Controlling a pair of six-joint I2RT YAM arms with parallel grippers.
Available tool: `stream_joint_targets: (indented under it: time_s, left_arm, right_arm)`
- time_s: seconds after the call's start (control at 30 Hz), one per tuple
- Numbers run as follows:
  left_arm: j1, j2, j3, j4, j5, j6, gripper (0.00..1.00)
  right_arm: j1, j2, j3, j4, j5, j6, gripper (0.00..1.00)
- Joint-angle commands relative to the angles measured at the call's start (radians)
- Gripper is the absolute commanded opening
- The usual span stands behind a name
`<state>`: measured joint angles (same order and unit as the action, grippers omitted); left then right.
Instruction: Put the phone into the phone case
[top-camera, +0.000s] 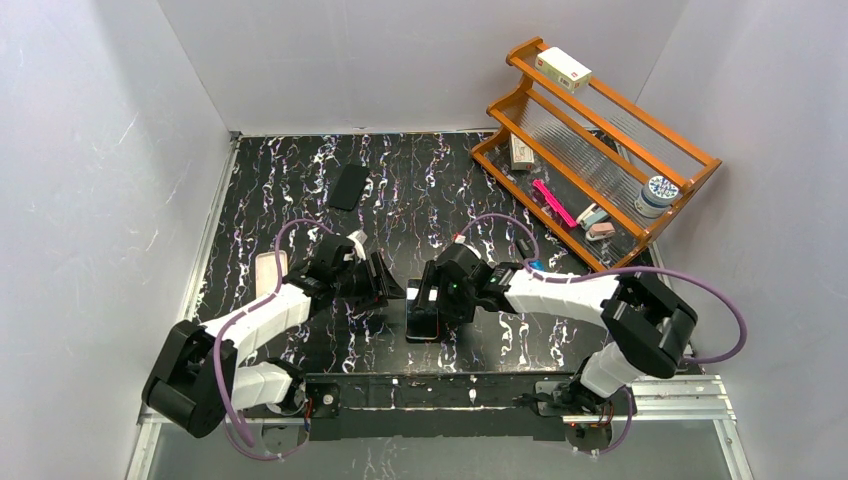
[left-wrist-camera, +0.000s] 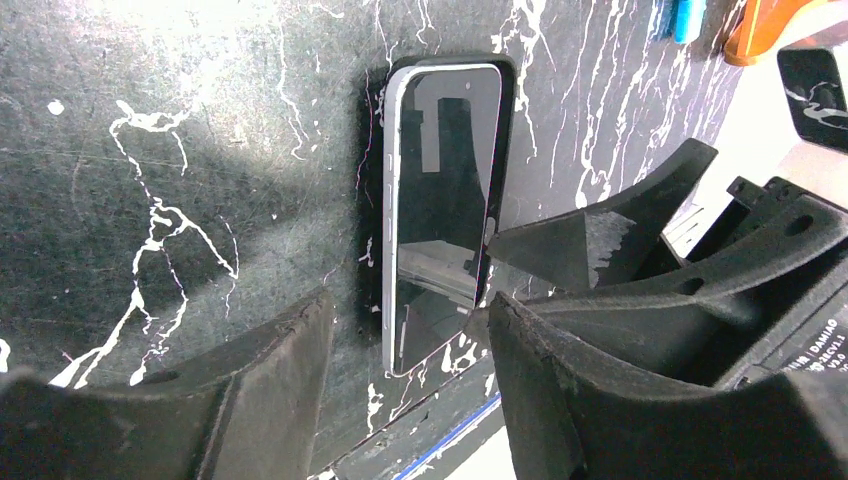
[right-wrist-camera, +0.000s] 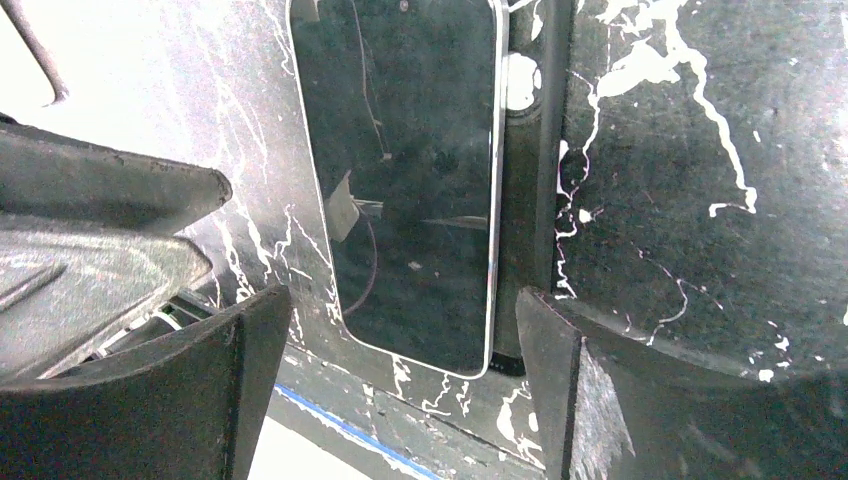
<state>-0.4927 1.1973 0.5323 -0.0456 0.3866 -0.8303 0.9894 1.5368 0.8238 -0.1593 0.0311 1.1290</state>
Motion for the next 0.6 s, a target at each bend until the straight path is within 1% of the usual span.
stream_joint_targets:
  time_s: [0.0, 0.1, 0.17, 0.37, 0.5, 0.57]
  left_arm:
    - [0.005, 0.006, -0.017, 0.023, 0.024, -0.003, 0.54]
    - [0.005, 0.017, -0.018, 0.026, 0.022, -0.003, 0.51]
    - [0.005, 0.021, -0.021, 0.027, 0.013, -0.007, 0.51]
    - [0.005, 0.065, -0.019, 0.04, 0.01, -0.01, 0.52]
    - [0.005, 0.09, -0.012, 0.041, 0.014, -0.014, 0.53]
    - [0.005, 0.096, -0.015, 0.07, 0.011, -0.018, 0.54]
  right_arm:
    - [-0.002, -0.071, 0.038, -0.064, 0.01, -0.037, 0.89]
    - [-0.004, -0.108, 0.016, -0.041, 0.018, -0.096, 0.86]
    - [-0.013, -0.122, -0.001, -0.031, 0.012, -0.129, 0.83]
    - [-0.039, -0.133, -0.023, 0.013, -0.025, -0.217, 0.76]
    - [-0.084, -0.142, -0.075, 0.084, -0.11, -0.222, 0.69]
    - [-0.109, -0.145, -0.106, 0.136, -0.156, -0.215, 0.66]
